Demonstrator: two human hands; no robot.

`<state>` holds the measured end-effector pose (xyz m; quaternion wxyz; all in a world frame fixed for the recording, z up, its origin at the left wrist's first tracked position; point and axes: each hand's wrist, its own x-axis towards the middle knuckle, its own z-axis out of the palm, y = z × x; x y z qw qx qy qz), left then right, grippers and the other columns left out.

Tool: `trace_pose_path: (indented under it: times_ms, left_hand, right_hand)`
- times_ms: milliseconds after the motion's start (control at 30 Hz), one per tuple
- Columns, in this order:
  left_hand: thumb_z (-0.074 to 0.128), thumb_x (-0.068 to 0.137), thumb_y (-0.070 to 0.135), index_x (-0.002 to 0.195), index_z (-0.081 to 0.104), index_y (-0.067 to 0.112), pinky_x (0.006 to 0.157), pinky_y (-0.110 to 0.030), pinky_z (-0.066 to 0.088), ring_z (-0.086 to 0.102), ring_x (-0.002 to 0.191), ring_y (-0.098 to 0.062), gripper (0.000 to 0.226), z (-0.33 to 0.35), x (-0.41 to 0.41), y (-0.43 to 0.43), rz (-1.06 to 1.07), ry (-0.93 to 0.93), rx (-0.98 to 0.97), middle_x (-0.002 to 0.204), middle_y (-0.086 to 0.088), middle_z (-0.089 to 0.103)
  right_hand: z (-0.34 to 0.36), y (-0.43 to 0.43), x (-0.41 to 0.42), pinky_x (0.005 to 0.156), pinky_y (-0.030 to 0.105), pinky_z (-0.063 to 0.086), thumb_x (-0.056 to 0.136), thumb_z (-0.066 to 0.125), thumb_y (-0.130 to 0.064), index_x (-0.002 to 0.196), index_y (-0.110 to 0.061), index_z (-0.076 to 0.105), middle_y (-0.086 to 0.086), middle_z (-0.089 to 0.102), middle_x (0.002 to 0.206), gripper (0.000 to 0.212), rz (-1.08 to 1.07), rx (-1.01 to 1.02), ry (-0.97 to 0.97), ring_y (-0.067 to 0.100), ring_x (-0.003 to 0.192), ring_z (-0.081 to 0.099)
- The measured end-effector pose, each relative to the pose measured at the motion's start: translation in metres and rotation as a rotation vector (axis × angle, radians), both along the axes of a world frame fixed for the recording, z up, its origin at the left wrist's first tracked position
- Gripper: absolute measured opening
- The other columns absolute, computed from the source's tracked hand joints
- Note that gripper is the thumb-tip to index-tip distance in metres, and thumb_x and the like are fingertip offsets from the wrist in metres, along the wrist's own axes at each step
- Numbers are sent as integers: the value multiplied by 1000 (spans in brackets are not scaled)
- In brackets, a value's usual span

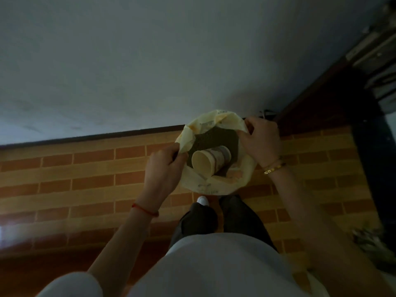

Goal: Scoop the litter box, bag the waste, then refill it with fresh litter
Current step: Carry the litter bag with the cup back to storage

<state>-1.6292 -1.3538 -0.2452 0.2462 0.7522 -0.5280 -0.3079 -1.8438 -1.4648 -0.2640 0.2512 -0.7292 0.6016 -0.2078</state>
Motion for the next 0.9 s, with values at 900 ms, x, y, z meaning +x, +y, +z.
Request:
trace_pose_path:
  times_ms: [900]
  left_hand:
    - [45, 85, 34, 67, 49, 16, 52, -30, 35, 52, 54, -20, 25, 46, -251, 93, -1056, 40, -8, 57, -3, 50]
  right_hand:
    - [49, 345, -235, 44, 16, 22, 83, 67, -19, 62, -12, 44, -4, 35, 52, 31, -1072, 89, 20, 5, 46, 32]
